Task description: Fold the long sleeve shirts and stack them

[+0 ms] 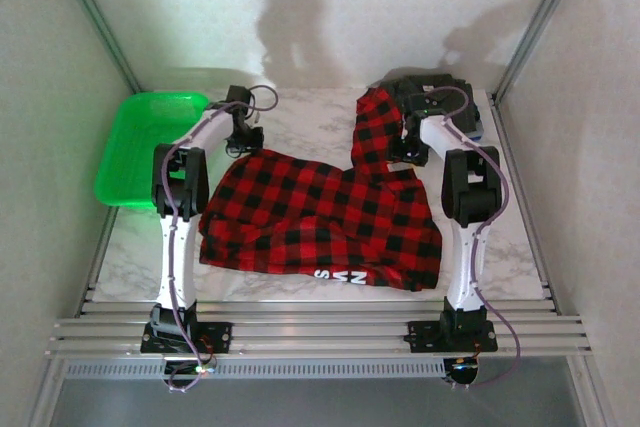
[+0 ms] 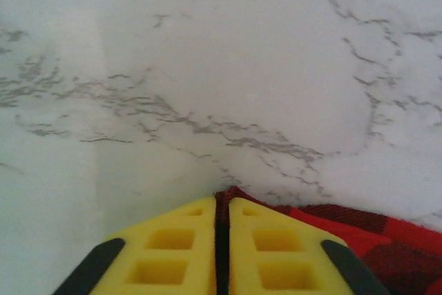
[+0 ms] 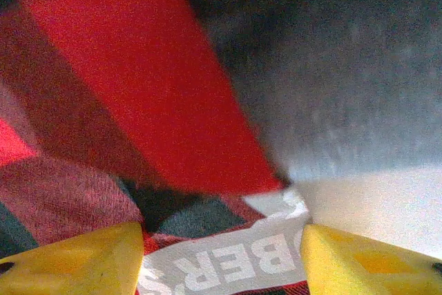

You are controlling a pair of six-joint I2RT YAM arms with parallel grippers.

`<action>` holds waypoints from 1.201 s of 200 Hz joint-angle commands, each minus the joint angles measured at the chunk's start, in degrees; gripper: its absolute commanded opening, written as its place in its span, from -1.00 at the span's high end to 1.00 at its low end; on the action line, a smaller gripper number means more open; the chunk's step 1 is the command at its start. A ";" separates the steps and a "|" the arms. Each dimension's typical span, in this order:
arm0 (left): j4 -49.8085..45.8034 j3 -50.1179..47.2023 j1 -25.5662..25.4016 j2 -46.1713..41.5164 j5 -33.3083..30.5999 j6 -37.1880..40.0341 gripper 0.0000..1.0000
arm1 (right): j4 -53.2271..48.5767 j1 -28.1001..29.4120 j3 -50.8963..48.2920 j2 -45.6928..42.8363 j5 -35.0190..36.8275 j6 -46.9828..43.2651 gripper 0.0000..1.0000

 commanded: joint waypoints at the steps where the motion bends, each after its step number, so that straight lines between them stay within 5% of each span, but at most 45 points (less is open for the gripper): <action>1: -0.25 -1.35 -0.67 -1.26 2.97 0.24 0.86 | -1.05 0.16 2.91 1.87 1.86 -0.69 -0.23; 85: 0.58 -4.09 -0.12 -3.75 2.15 0.25 1.00 | -3.61 0.26 4.75 2.98 4.53 -2.78 -0.21; 125: 0.45 -3.82 -0.09 -3.90 3.32 0.07 1.00 | -5.30 0.42 7.69 5.51 3.04 -2.83 0.08; 194: 0.88 -4.24 -0.11 -4.87 4.05 -0.19 1.00 | -5.00 0.45 8.06 4.09 3.03 -1.23 0.89; 240: 0.84 -3.93 0.26 -6.15 4.09 -0.37 1.00 | -5.39 1.12 7.94 -0.60 5.05 -1.84 0.98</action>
